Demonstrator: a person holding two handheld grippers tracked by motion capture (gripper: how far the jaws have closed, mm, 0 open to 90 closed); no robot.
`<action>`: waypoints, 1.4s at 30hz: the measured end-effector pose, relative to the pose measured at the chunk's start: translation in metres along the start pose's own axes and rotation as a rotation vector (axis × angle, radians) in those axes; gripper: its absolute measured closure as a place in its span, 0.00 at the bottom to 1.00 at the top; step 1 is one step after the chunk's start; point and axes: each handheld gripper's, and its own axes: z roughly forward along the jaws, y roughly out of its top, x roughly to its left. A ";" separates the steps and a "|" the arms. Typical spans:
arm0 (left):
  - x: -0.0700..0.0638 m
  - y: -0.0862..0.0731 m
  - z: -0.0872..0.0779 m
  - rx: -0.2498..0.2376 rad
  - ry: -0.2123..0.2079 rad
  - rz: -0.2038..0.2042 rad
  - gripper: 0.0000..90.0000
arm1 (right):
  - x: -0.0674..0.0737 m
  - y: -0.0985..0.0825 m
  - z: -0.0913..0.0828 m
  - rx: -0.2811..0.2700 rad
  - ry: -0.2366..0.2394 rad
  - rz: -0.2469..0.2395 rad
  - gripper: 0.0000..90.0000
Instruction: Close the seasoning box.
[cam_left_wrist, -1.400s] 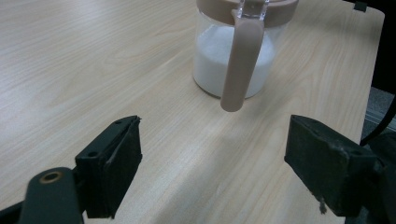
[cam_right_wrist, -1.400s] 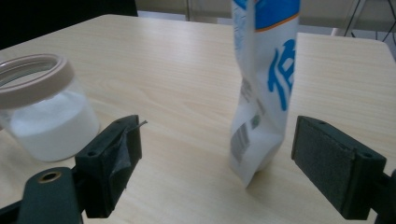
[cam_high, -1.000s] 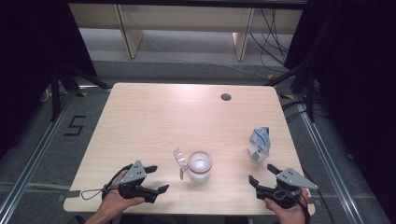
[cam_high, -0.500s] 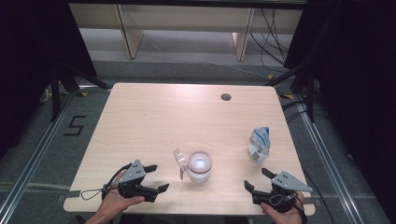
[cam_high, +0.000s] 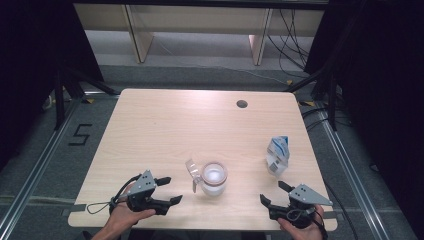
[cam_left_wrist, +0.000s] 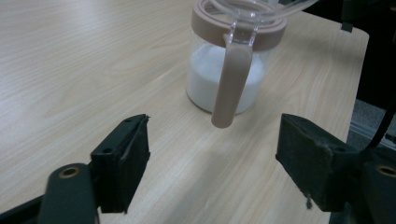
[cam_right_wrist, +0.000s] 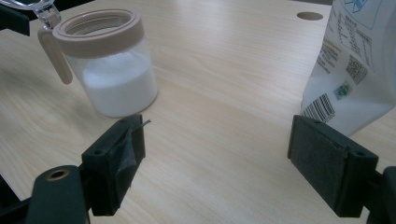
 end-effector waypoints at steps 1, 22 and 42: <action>-0.001 0.001 -0.001 -0.003 0.005 -0.006 0.33 | 0.002 0.000 -0.001 0.012 0.006 0.032 0.22; -0.009 0.030 0.004 -0.105 -0.031 0.037 0.90 | 0.001 -0.001 0.002 -0.002 0.037 0.012 0.24; -0.019 0.050 0.015 -0.117 -0.067 0.073 0.94 | 0.005 -0.001 0.000 0.025 0.019 0.044 0.24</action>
